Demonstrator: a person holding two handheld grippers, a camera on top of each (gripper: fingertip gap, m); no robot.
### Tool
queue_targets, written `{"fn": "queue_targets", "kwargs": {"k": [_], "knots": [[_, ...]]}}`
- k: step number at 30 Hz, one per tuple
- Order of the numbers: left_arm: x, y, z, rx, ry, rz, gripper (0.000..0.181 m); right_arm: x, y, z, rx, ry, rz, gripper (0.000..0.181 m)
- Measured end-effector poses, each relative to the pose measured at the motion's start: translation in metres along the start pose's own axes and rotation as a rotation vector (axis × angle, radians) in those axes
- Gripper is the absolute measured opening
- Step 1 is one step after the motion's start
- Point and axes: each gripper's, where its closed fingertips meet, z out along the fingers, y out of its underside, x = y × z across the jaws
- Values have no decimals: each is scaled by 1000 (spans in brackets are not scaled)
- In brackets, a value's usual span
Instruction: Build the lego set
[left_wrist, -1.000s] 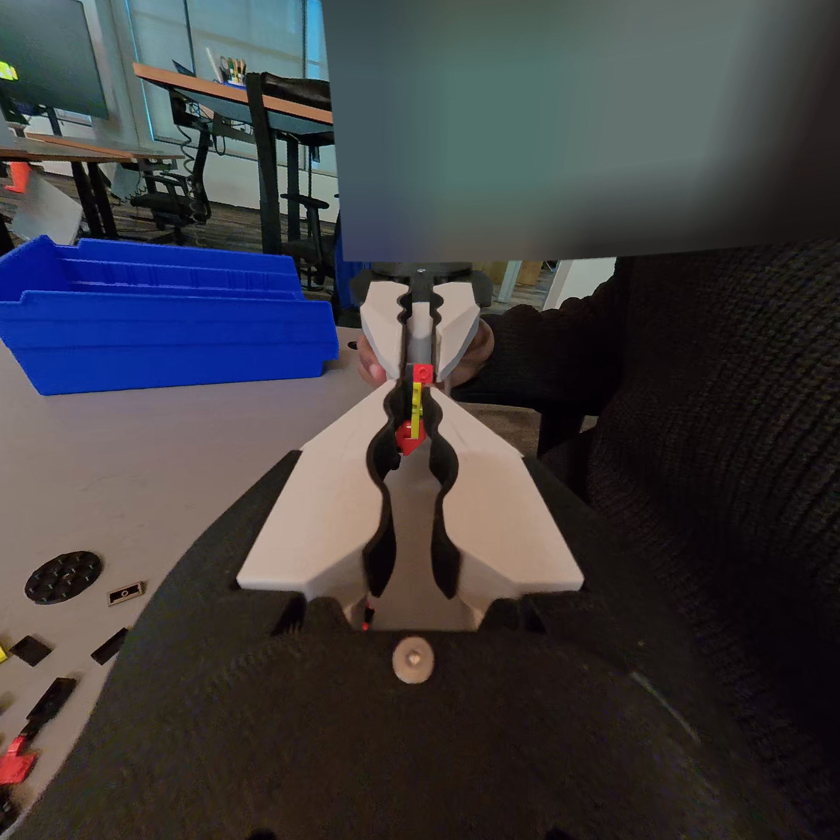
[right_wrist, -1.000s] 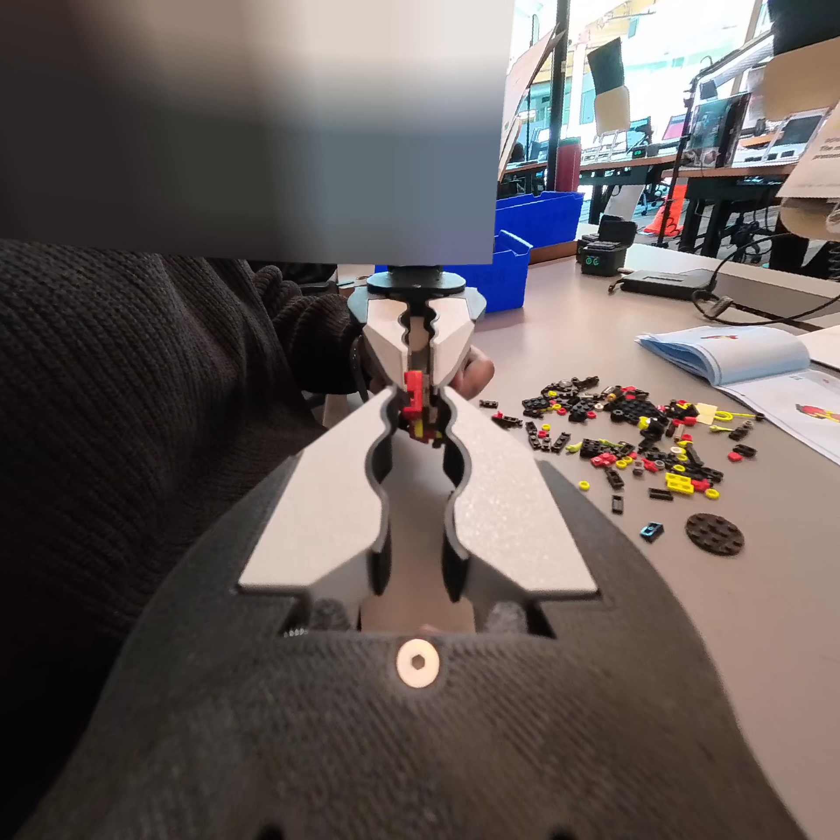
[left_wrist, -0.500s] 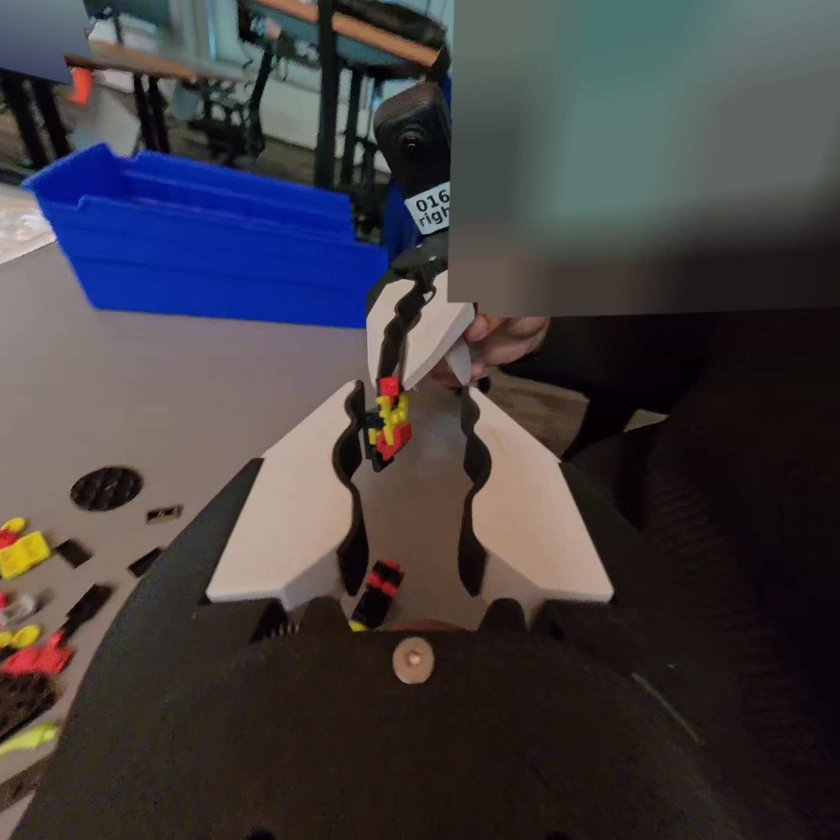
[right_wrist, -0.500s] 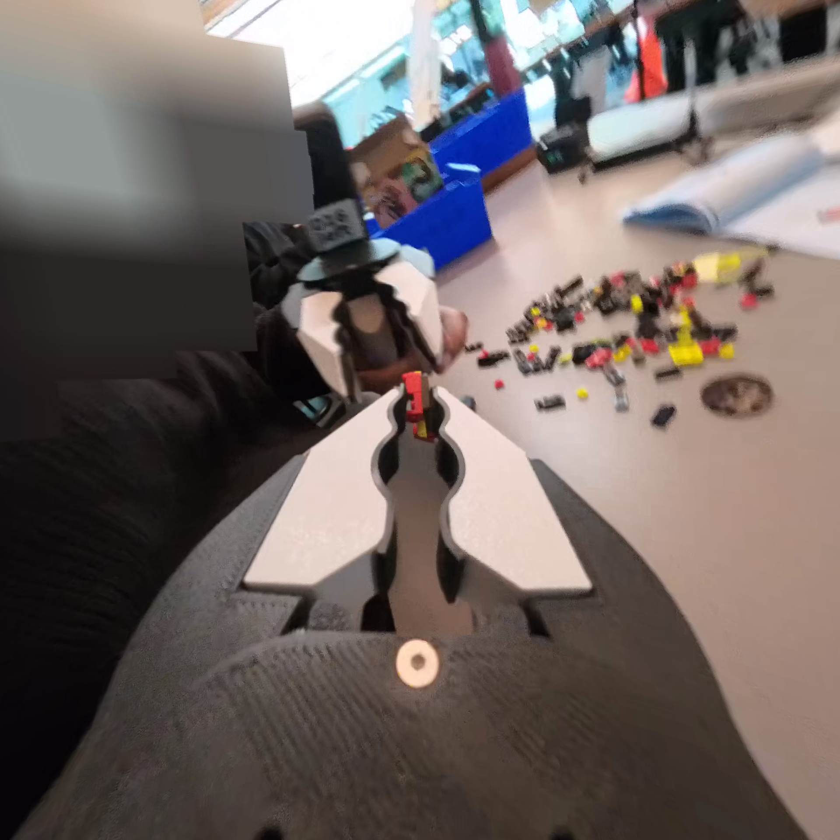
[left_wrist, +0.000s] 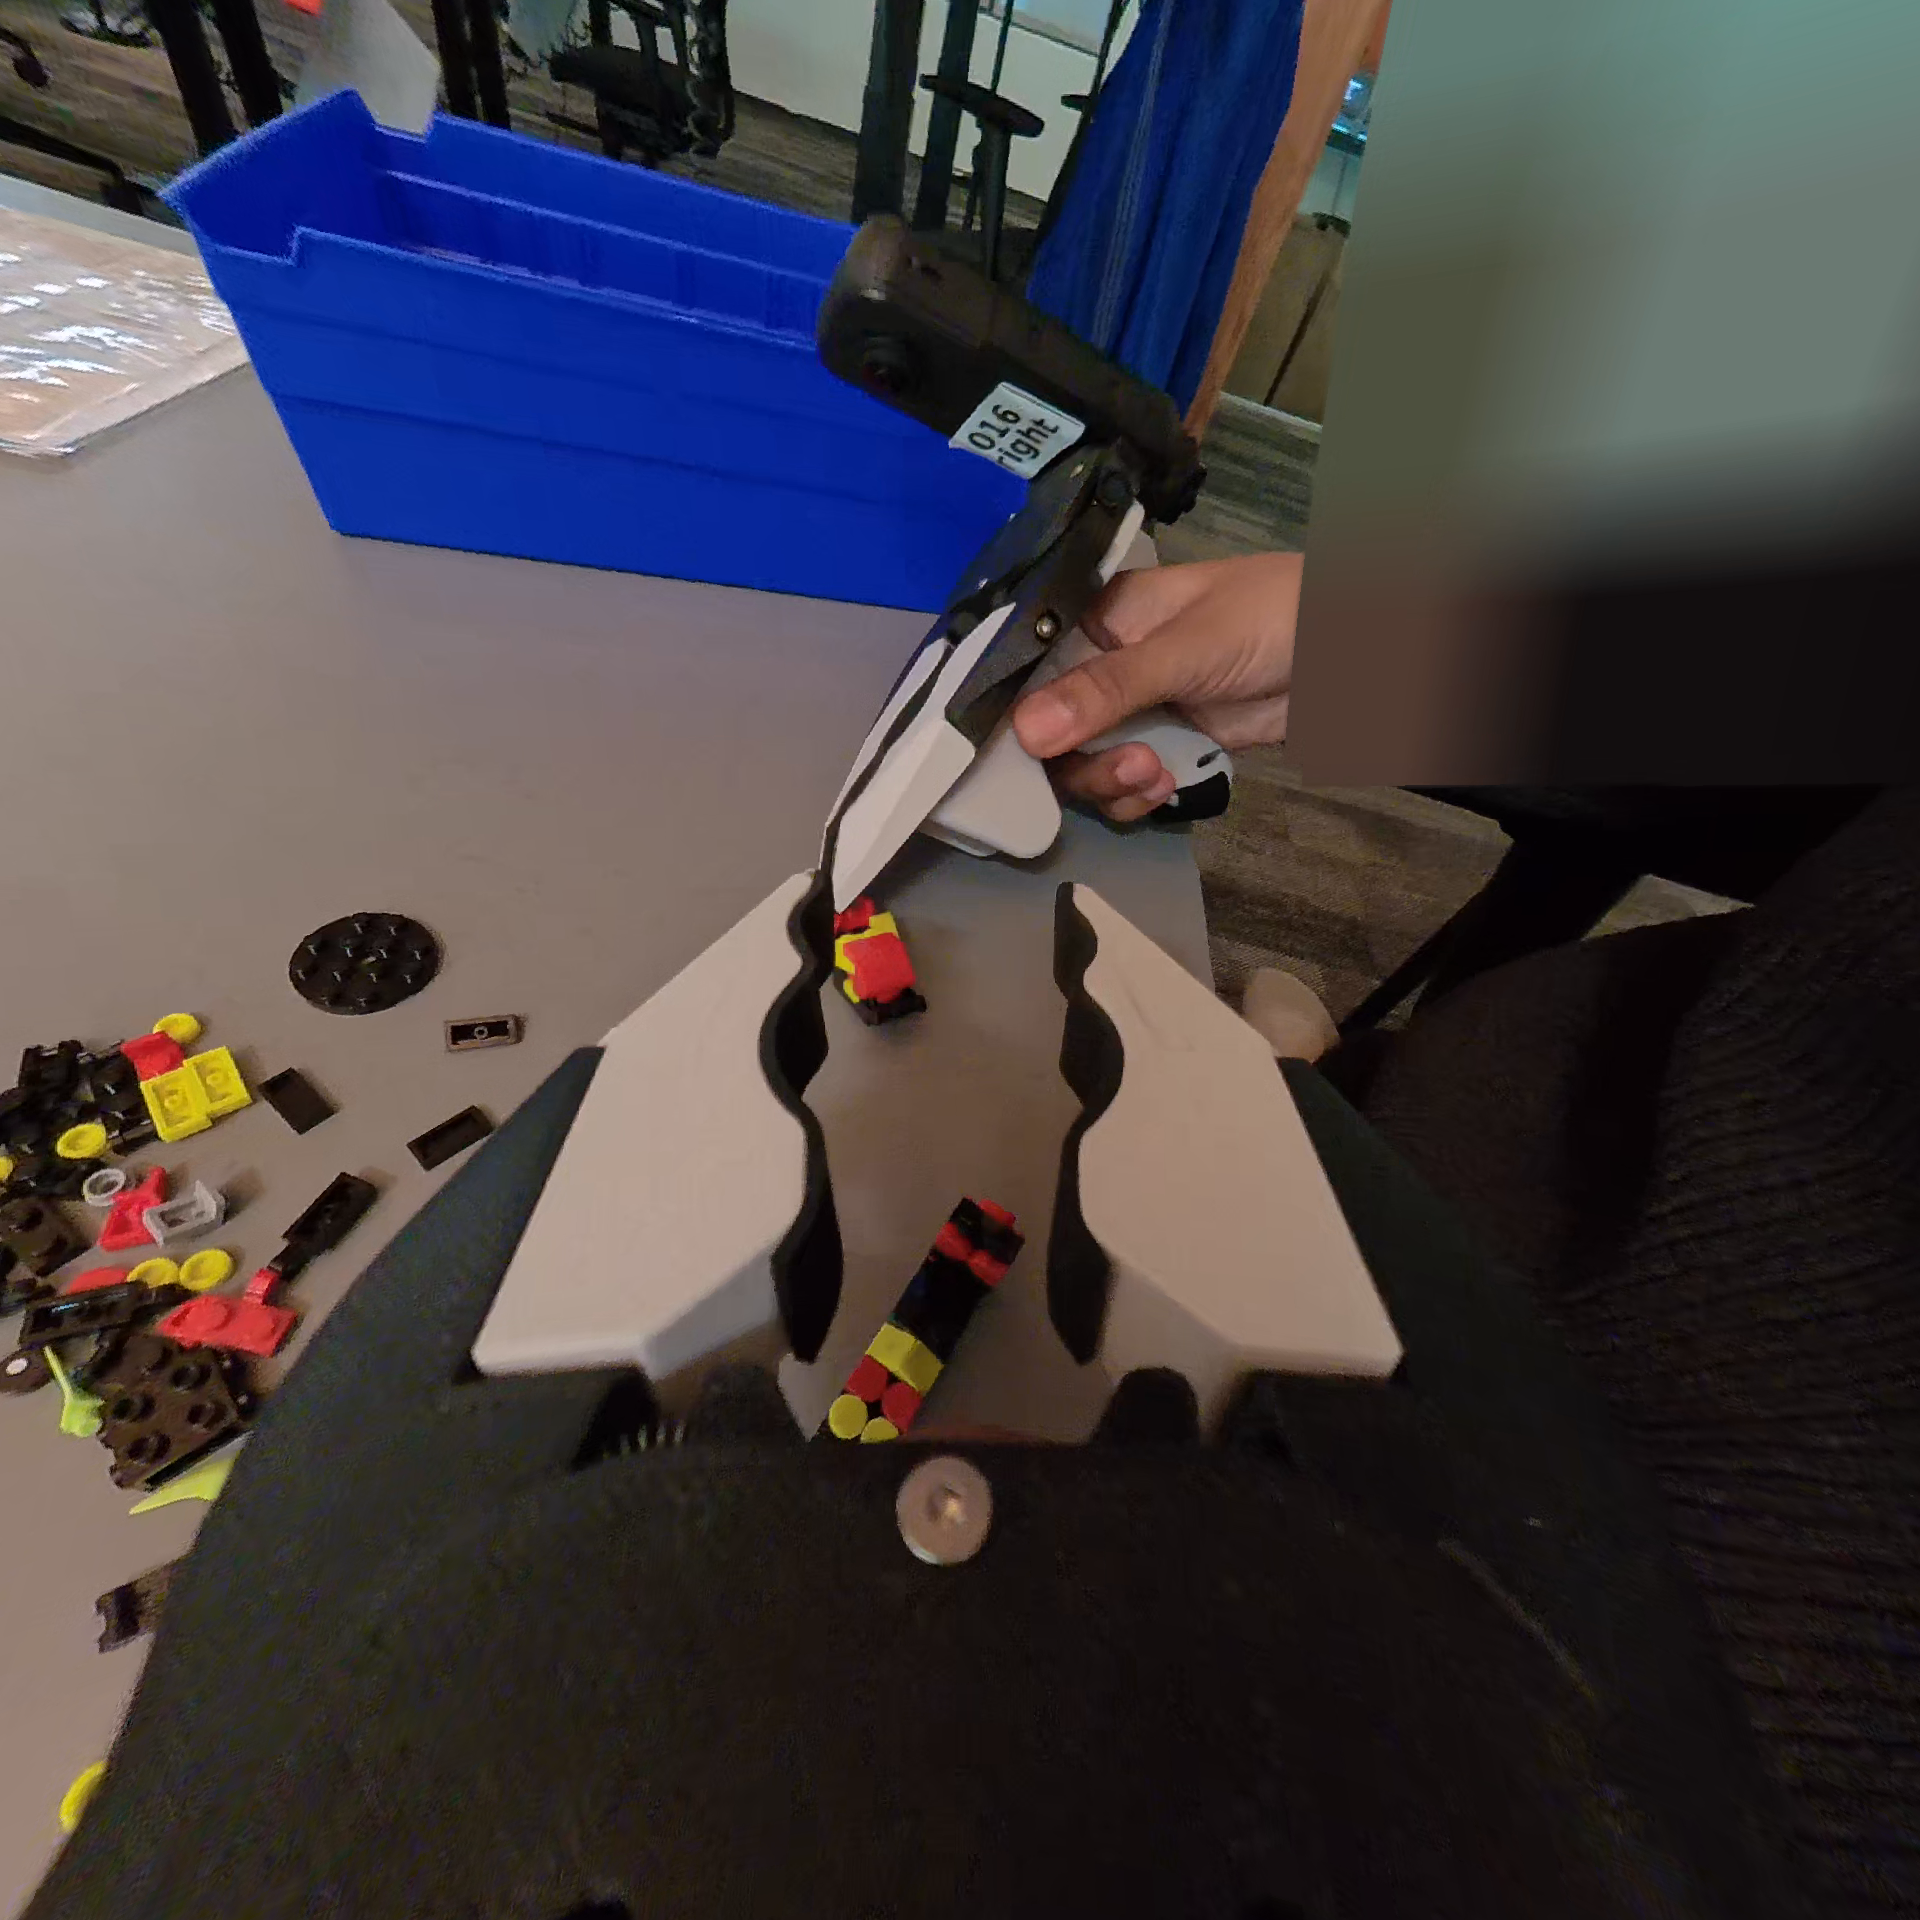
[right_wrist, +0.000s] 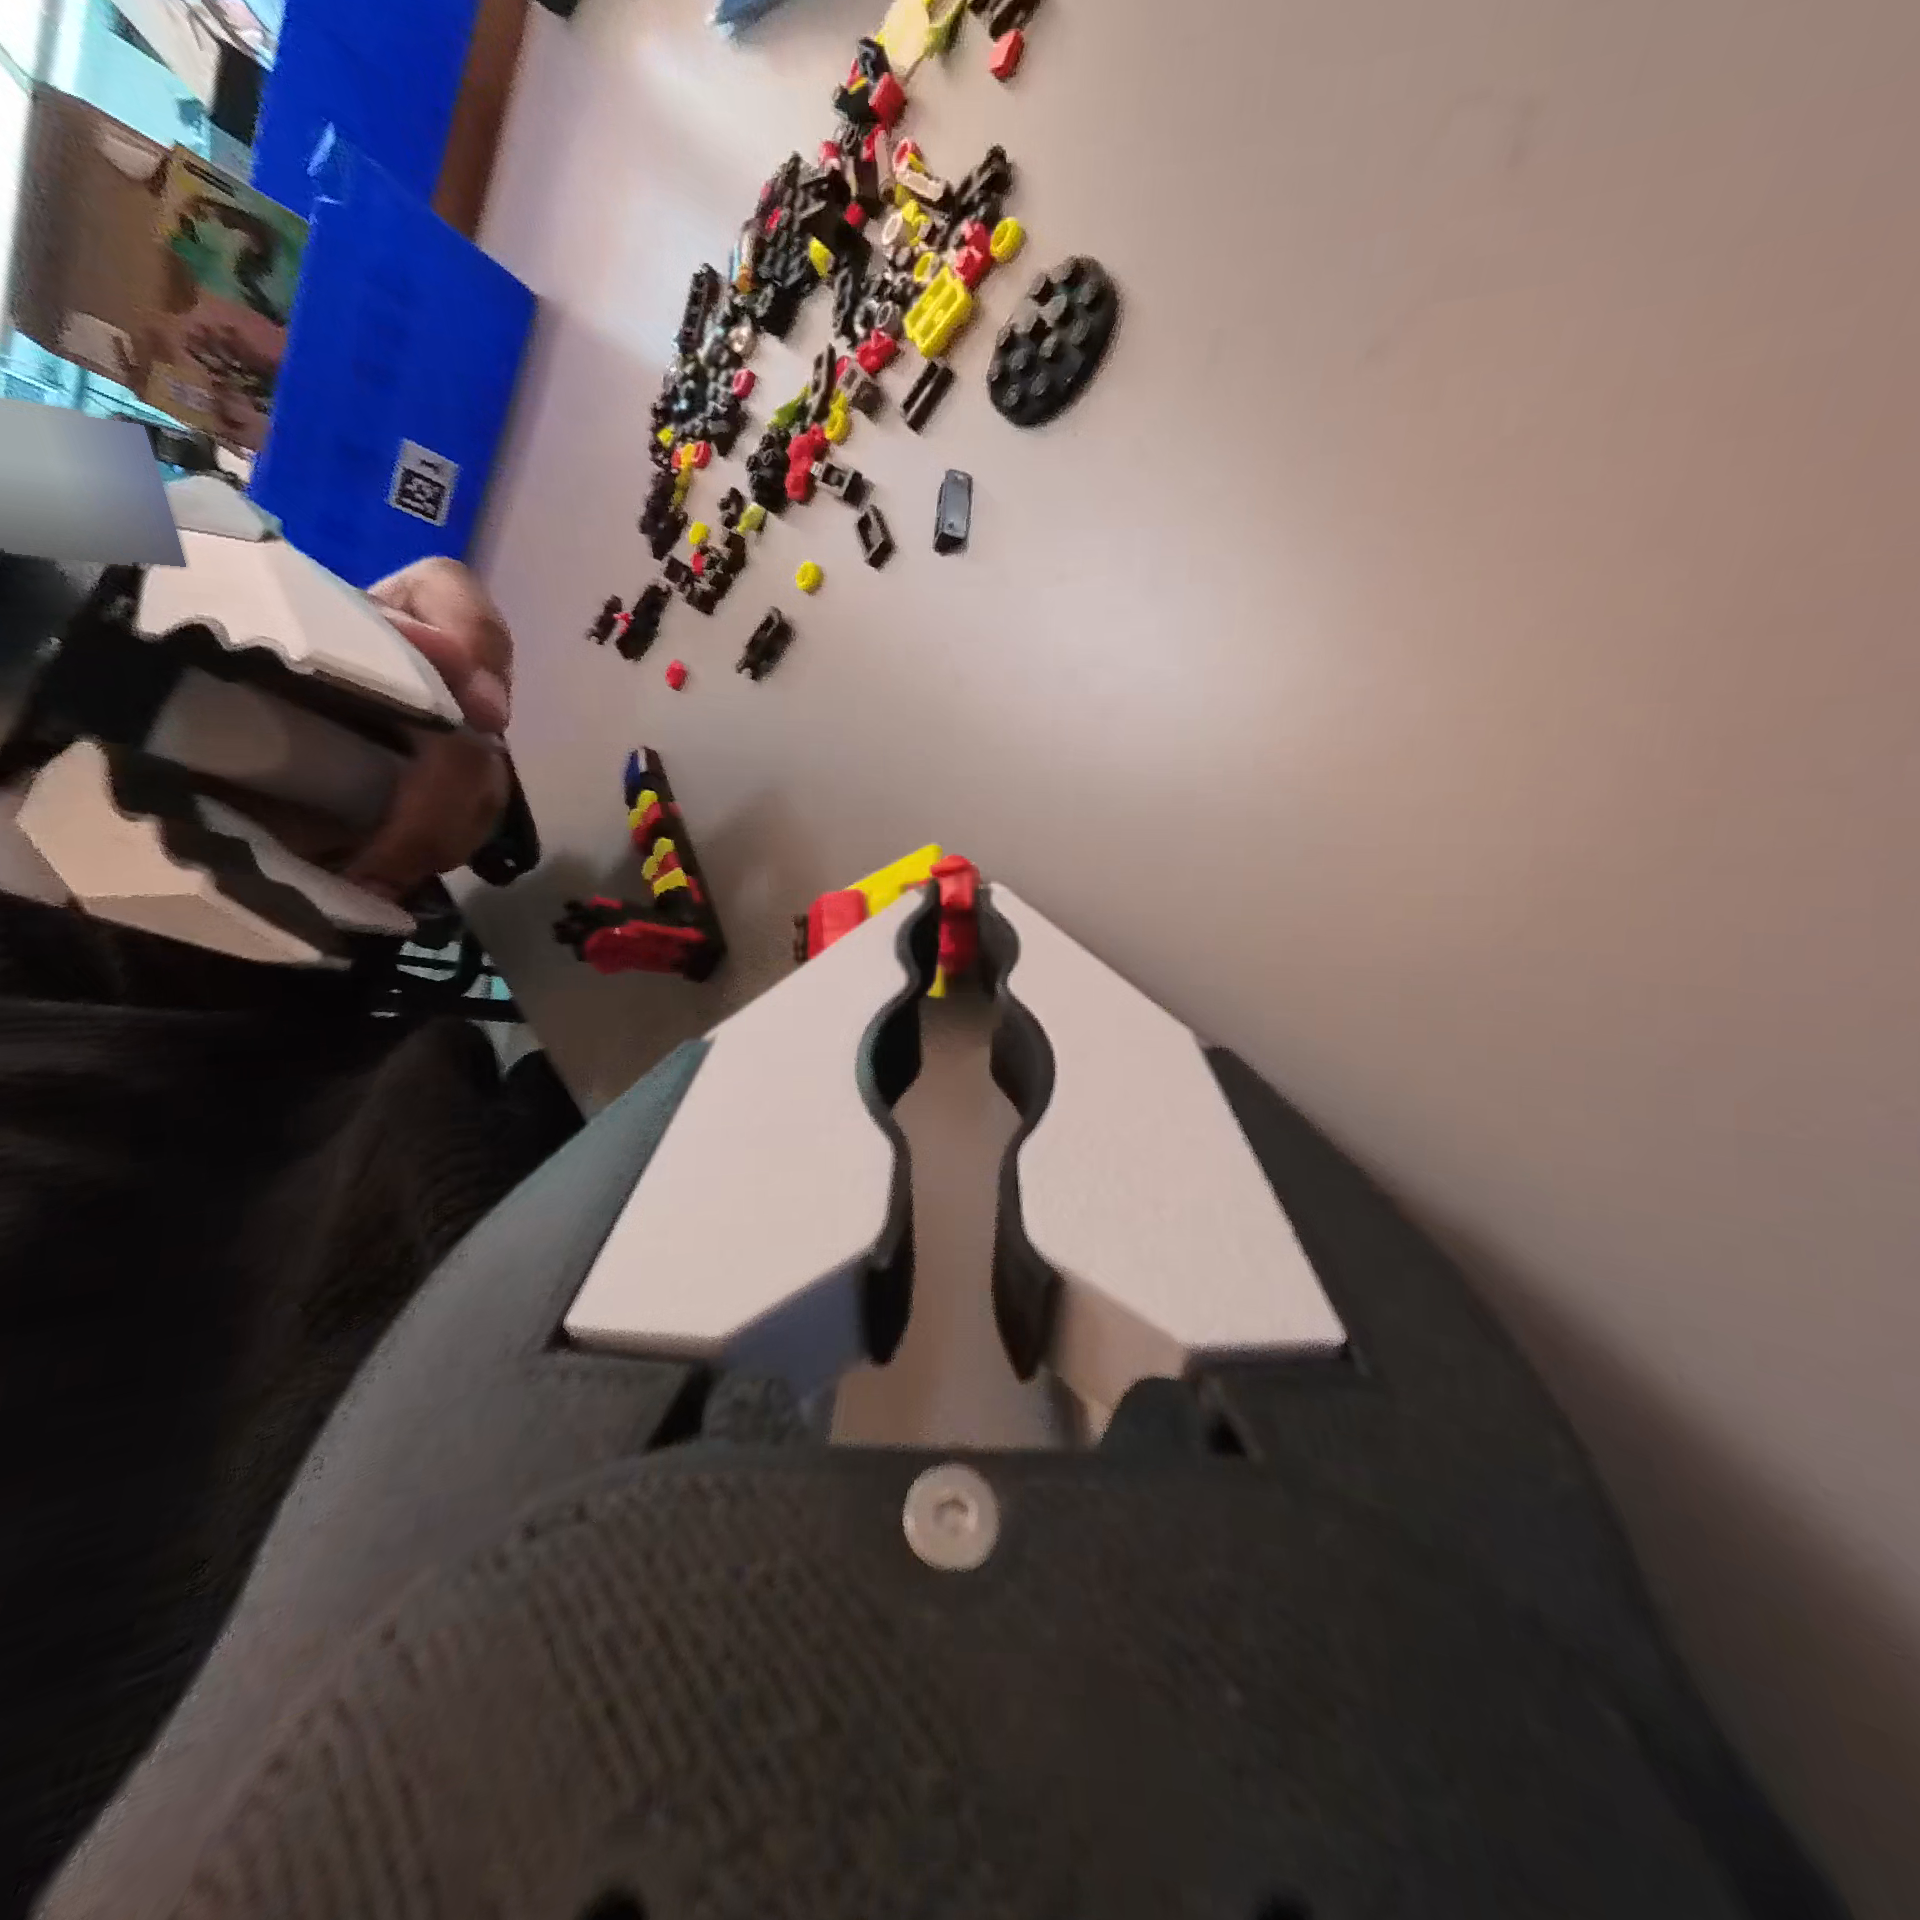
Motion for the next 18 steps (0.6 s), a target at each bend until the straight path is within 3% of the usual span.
{"fn": "queue_targets", "kwargs": {"k": [2, 6, 11, 18], "knots": [[0, -1, 0, 3, 3, -3, 39, -2, -3, -1, 12, -4, -9, 2], [0, -1, -1, 2, -2, 3, 39, -2, -4, -6, 17, -22, 1, 18], [-3, 1, -1, -4, -19, 10, 37, -8, -28, -24, 146, -43, -42, 18], [-13, -2, -4, 23, -35, -71, 32, -31, -47, -38, 232, 171, -527, 19]]}}
